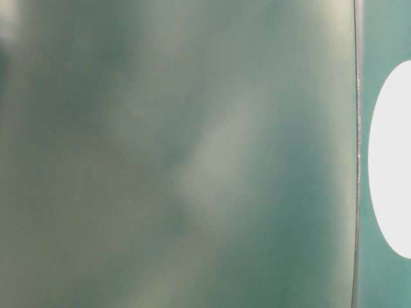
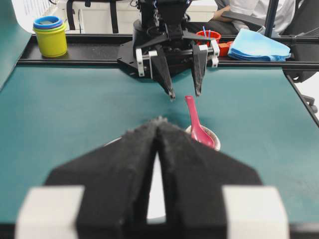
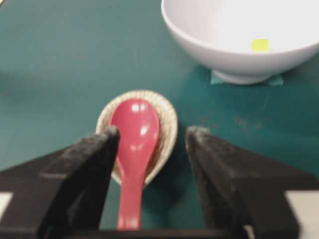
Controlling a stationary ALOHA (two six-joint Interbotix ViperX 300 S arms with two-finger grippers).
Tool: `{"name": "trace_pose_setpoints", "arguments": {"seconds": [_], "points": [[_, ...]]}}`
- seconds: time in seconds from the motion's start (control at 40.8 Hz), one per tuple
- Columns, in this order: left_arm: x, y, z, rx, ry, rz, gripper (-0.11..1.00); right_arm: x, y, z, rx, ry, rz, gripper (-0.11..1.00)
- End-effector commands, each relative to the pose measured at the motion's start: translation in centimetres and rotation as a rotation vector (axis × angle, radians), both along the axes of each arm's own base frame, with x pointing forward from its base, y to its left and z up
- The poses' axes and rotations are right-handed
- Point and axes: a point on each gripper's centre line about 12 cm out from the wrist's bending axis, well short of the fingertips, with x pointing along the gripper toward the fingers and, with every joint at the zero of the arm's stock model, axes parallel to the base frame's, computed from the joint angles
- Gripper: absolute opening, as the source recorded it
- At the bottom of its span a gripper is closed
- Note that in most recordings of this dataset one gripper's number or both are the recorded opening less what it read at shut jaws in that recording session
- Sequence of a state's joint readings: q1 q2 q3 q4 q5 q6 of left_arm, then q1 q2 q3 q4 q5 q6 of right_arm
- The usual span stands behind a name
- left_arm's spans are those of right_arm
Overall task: Scoop the yellow hexagonal prism block from the bowl with a spoon using the right arm.
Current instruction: 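Move the right gripper toward the red spoon handle in the spoon rest, then close the right gripper on the red spoon handle and lift it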
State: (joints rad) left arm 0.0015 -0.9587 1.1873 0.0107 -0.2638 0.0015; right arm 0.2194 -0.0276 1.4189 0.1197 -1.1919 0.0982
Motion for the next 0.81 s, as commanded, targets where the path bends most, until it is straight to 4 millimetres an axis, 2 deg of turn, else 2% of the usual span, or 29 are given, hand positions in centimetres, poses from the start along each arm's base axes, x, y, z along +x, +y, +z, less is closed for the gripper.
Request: {"name": "trace_pose_setpoints", "arguments": {"seconds": [0.0,0.269,0.784], "points": [[0.3,0.0,1.1,0.003,-0.026,0.001,0.04,0.4,0.5,-0.2,-0.001,-0.022,0.010,0.61],[0.3,0.0,1.2,0.003,-0.028,0.001,0.04,1.0,1.4,-2.3,-0.016,0.029,0.000,0.61],[0.3,0.0,1.1,0.003,-0.026,0.001,0.04,0.7,2.3,-3.1,0.004,0.088,0.023,0.60]]}}
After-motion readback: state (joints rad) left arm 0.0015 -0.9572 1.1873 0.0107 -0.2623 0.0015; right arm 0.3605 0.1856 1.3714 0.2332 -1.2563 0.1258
